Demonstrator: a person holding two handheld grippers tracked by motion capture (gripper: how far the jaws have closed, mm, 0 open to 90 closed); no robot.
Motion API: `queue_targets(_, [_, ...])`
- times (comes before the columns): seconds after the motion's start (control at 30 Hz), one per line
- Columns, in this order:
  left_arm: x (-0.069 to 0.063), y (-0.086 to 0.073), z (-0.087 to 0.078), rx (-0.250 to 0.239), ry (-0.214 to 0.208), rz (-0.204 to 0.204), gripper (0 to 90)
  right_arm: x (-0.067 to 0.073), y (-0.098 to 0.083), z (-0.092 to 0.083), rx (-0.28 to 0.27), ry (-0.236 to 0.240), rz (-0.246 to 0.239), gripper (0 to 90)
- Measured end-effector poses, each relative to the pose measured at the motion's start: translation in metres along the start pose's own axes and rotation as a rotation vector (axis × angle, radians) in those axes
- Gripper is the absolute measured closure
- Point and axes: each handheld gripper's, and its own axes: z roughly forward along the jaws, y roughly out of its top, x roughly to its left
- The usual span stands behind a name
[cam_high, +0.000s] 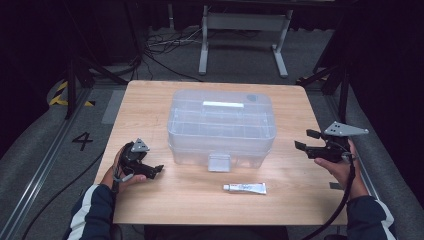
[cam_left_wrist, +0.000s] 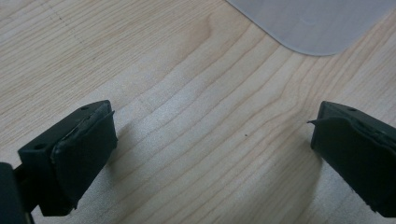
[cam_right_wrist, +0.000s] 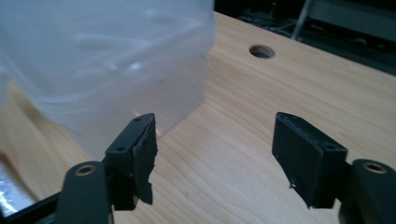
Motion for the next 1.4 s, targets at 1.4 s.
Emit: queue_targets(1.4, [-0.002, -0.002, -0.001, -0.002, 0.009, -0.016, 0.5, 0.093, 0.161, 0.090, 0.101, 0.162, -0.314, 55.9])
